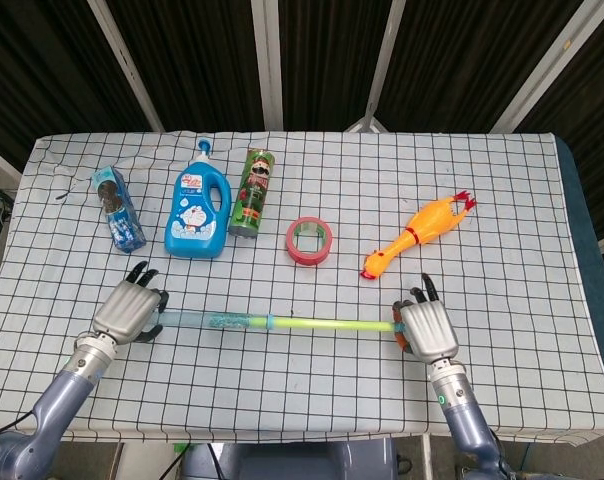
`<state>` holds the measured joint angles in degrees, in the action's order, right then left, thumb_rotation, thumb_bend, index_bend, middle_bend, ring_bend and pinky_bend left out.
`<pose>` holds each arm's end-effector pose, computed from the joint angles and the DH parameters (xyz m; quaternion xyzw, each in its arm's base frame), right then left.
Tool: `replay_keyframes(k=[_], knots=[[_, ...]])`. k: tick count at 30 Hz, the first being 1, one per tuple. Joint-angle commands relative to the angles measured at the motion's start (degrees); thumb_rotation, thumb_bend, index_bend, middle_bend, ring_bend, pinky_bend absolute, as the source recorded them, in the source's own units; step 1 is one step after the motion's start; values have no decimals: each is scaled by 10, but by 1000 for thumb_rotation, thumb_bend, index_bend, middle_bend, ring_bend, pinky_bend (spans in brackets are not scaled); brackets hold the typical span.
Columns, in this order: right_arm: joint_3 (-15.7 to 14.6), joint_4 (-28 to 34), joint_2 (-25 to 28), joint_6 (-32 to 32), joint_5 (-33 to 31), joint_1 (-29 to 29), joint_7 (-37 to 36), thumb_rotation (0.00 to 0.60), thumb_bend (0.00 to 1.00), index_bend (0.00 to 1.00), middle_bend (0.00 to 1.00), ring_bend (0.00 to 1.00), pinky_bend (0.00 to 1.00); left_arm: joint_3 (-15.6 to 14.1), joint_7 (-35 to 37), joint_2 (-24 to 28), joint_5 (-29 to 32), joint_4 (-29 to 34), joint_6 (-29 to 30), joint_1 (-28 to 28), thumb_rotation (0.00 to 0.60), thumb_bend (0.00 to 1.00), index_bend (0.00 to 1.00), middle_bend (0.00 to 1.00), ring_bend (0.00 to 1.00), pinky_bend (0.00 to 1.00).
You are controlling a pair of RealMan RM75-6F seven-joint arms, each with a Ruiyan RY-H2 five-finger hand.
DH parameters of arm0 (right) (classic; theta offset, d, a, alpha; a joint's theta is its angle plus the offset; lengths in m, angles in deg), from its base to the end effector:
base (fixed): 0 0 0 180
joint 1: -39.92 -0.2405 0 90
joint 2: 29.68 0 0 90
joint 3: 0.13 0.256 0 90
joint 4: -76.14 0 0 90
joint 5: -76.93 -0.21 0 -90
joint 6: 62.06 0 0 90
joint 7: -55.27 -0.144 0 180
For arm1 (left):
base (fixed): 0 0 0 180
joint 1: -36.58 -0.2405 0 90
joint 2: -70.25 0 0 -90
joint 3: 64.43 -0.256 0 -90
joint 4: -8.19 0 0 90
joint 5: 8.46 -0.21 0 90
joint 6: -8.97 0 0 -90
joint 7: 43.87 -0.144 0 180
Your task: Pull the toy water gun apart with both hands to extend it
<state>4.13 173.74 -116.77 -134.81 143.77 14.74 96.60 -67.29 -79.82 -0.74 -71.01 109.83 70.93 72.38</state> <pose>-0.1992 -0.2541 0.0073 0.7173 -0.3400 0.2994 0.5294 -0.2161 0.2773 0.0510 -0.7957 -0.3034 -0.2168 0.4773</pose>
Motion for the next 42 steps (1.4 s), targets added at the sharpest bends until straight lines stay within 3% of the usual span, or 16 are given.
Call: replay_keyframes(k=[1, 38, 42], knots=[[1, -2, 2, 0, -1, 1, -3, 600, 500, 691, 599, 256, 0, 1, 3, 3, -1, -3, -2, -1, 600, 500, 593, 631, 130, 5], [3, -11, 20, 7, -8, 3, -11, 600, 500, 691, 599, 256, 0, 7, 13, 16, -16, -20, -16, -15, 600, 500, 593, 622, 130, 5], [0, -9, 22, 7, -7, 4, -9, 600, 500, 675, 597, 256, 0, 6, 15, 17, -18, -21, -18, -16, 600, 459, 543, 558, 130, 2]])
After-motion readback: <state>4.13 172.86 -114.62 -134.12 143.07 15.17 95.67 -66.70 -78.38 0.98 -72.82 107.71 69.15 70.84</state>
